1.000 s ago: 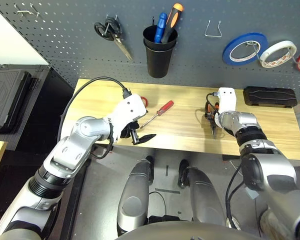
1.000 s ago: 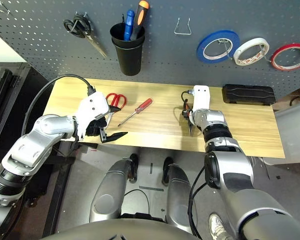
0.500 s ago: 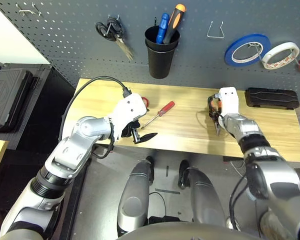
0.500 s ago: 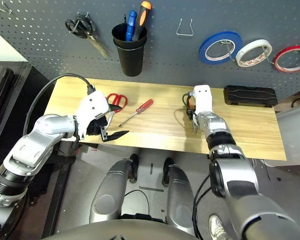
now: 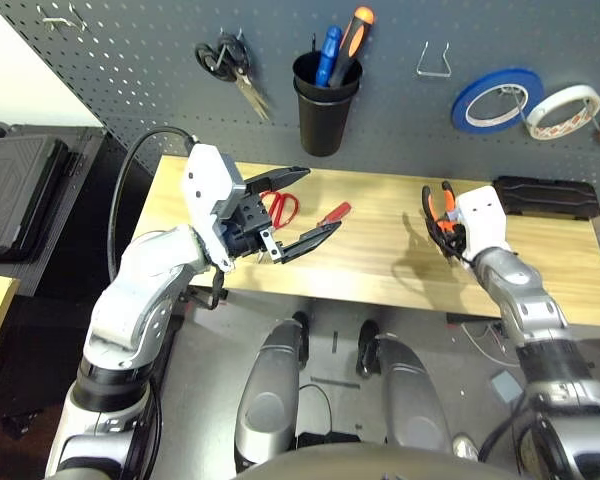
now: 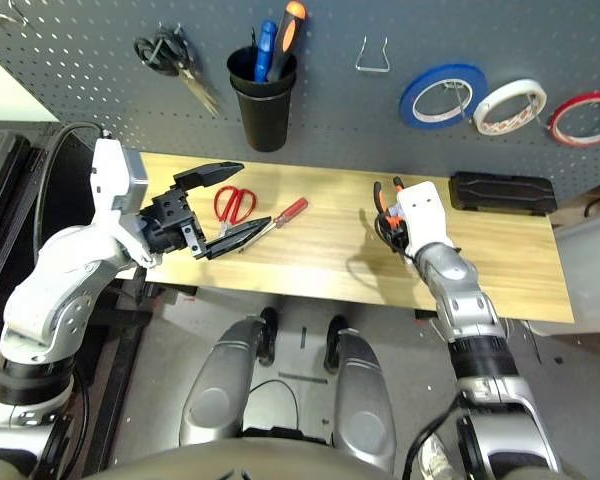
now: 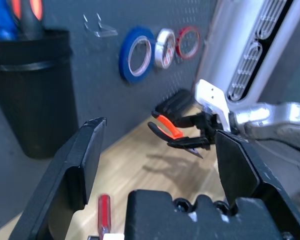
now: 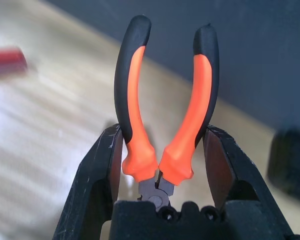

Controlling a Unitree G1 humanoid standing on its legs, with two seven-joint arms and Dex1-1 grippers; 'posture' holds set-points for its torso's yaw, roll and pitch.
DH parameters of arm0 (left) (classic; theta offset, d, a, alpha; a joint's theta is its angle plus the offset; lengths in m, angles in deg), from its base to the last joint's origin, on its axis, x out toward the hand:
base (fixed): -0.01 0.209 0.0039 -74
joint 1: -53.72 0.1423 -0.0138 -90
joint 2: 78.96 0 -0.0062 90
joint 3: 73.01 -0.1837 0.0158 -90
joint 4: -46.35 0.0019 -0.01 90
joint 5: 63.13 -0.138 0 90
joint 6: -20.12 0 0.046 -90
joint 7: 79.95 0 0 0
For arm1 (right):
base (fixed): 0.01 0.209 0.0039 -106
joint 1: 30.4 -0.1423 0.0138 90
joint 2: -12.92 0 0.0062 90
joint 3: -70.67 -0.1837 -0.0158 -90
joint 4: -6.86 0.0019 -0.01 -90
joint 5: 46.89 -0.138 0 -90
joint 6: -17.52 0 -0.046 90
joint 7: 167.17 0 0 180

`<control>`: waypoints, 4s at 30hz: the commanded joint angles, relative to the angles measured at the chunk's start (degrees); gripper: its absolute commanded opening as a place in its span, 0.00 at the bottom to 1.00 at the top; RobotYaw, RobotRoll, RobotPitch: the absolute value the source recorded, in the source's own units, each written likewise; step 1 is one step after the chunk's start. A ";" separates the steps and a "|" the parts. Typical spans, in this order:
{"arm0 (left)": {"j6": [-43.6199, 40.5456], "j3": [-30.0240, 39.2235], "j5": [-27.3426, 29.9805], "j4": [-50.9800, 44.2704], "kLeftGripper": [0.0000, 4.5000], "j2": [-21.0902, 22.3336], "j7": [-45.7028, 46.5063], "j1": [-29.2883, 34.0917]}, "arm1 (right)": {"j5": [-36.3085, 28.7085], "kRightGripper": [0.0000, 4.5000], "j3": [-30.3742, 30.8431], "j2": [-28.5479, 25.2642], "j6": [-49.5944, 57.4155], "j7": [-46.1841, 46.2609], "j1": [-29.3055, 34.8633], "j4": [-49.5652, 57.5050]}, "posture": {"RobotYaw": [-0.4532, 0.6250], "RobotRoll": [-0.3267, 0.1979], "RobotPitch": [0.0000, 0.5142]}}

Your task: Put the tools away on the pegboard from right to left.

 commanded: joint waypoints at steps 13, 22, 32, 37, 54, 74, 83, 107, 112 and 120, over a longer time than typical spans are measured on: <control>-1.88 1.82 6.93 -3.15 1.00 0.81 3.64 -4.64 | -2.24 0.58 -3.02 -0.78 -12.08 -2.29 1.57 15.93 | 0.69 0.62 0.54; -1.40 2.16 7.35 -1.78 1.00 0.97 3.09 -5.84 | 0.64 0.58 -4.07 0.20 -18.45 2.43 -3.78 18.97 | 0.67 0.62 0.53; 0.30 0.52 5.87 -0.14 1.00 1.76 2.14 -5.47 | 2.44 0.58 -1.70 4.02 -17.00 5.80 -16.87 18.35 | 0.66 0.62 0.52; 0.59 -0.01 5.53 0.25 1.00 2.01 2.28 -5.58 | 3.13 0.58 -1.38 7.66 -15.91 9.32 -24.46 12.97 | 0.66 0.62 0.52; 0.10 -1.08 4.81 -1.03 1.00 2.13 4.29 -5.35 | 4.56 0.58 -1.36 10.67 -23.24 14.28 -36.75 -8.97 | 0.70 0.62 0.54; 0.19 -2.13 2.80 -0.04 1.00 2.55 4.04 -6.10 | 3.78 0.99 -1.76 10.65 -29.11 14.96 -29.49 -10.53 | 0.69 0.62 0.55; 0.69 -3.18 -1.39 3.56 1.00 3.02 4.48 -6.04 | 3.16 0.99 0.92 2.63 -31.28 4.25 -16.44 1.33 | 0.68 0.62 0.56; 10.23 -18.12 -23.21 37.40 1.00 -12.98 11.05 -3.87 | 7.66 0.99 11.46 -11.81 -11.70 -19.79 6.20 4.10 | 0.66 0.62 0.58; 13.49 -19.27 -26.95 52.46 1.00 -16.92 12.06 -8.82 | 10.13 0.99 13.22 -12.29 -6.46 -20.77 6.48 5.84 | 0.64 0.62 0.58; 16.41 -19.80 -31.17 69.88 1.00 -21.40 12.25 -17.82 | 13.14 0.99 13.94 -13.11 -3.14 -20.39 7.92 6.49 | 0.61 0.62 0.56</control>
